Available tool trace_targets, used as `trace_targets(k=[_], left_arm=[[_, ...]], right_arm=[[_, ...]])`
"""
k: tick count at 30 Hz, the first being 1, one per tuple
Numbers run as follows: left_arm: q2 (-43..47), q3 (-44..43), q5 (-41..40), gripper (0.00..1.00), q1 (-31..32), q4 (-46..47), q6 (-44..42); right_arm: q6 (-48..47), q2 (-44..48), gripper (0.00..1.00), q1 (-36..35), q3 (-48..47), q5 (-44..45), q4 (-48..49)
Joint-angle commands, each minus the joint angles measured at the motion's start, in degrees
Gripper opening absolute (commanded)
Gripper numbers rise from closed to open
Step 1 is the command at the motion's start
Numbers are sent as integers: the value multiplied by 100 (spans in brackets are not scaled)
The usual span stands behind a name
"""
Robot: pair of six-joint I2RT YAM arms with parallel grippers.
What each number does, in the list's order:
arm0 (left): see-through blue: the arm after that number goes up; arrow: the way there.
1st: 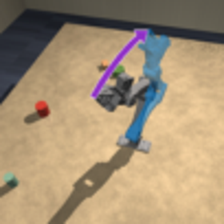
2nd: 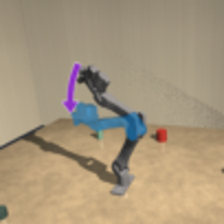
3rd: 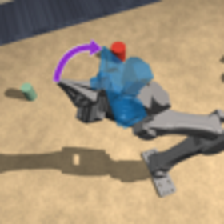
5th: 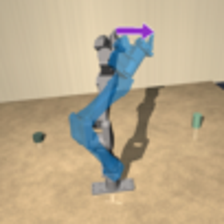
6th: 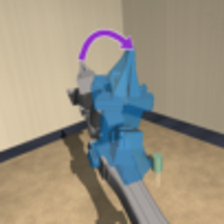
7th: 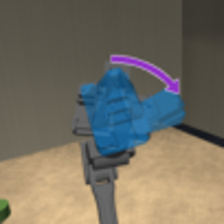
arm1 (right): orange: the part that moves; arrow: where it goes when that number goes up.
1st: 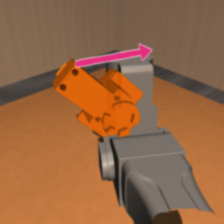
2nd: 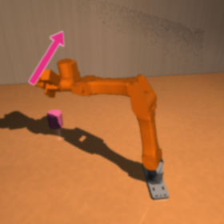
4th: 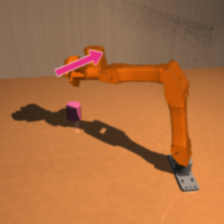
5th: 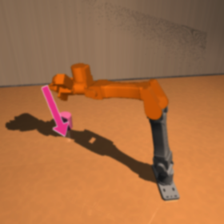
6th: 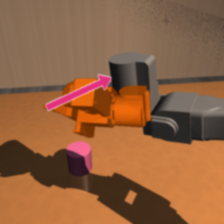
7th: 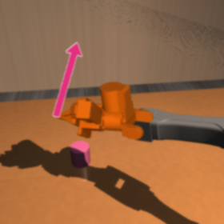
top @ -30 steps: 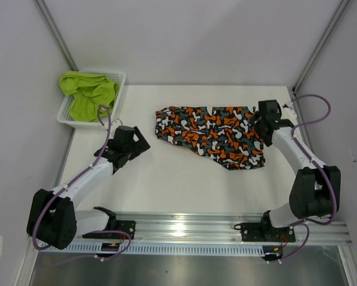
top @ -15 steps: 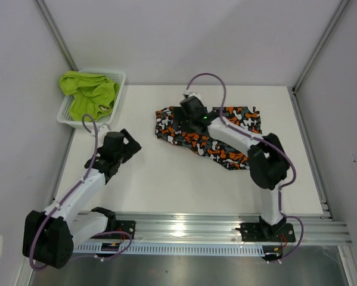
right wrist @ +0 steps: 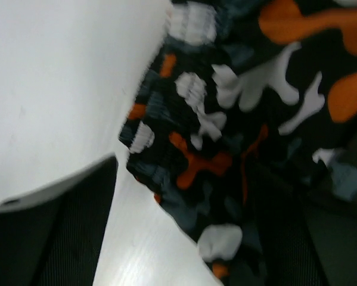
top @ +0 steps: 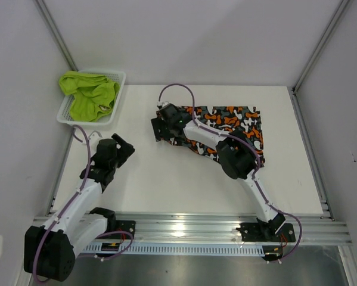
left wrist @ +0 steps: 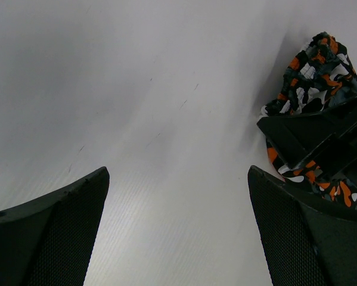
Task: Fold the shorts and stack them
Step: Fold the shorts
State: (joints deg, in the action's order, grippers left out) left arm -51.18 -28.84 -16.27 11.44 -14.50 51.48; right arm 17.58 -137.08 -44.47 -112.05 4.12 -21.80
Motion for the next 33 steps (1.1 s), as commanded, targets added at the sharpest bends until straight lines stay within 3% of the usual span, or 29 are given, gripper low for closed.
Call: trace_targets(k=[1,5,7,10,13,19,22,23,26,33], left_arm=[[-111,-52,45,99,-37,228,11],[-173,-60,45,99,-37,237,-7],[-173,-60,37,99,-37,246,-16],[-147,-78,54,99,-37,255,-24],[-191,-52,89,99,-45,281,-33],[-392,-43,326,99,-37,404,-59],[-472,-69,423,99,-37,439,-77],[-516,-78,449,99,-37,457,-95],[-534,-78,485,99,-37,457,-138],[-279,-52,292,99,-37,378,-148]], right_arm=[[-159,-240,87,35,-186,-174,-183],[-247,283,73,26,629,-1111,306],[-125,733,69,8,1718,-1316,893],[-97,1506,43,-79,2791,-1572,1178],[-246,2271,36,-264,3721,-1625,1292],[-423,3659,46,-484,4955,-1844,1222],[-414,4151,60,-484,5272,-1818,1074],[-414,4250,72,-484,5298,-1810,1038],[-414,4505,86,-536,5063,-1643,854],[-633,3892,88,-993,3982,-413,292]])
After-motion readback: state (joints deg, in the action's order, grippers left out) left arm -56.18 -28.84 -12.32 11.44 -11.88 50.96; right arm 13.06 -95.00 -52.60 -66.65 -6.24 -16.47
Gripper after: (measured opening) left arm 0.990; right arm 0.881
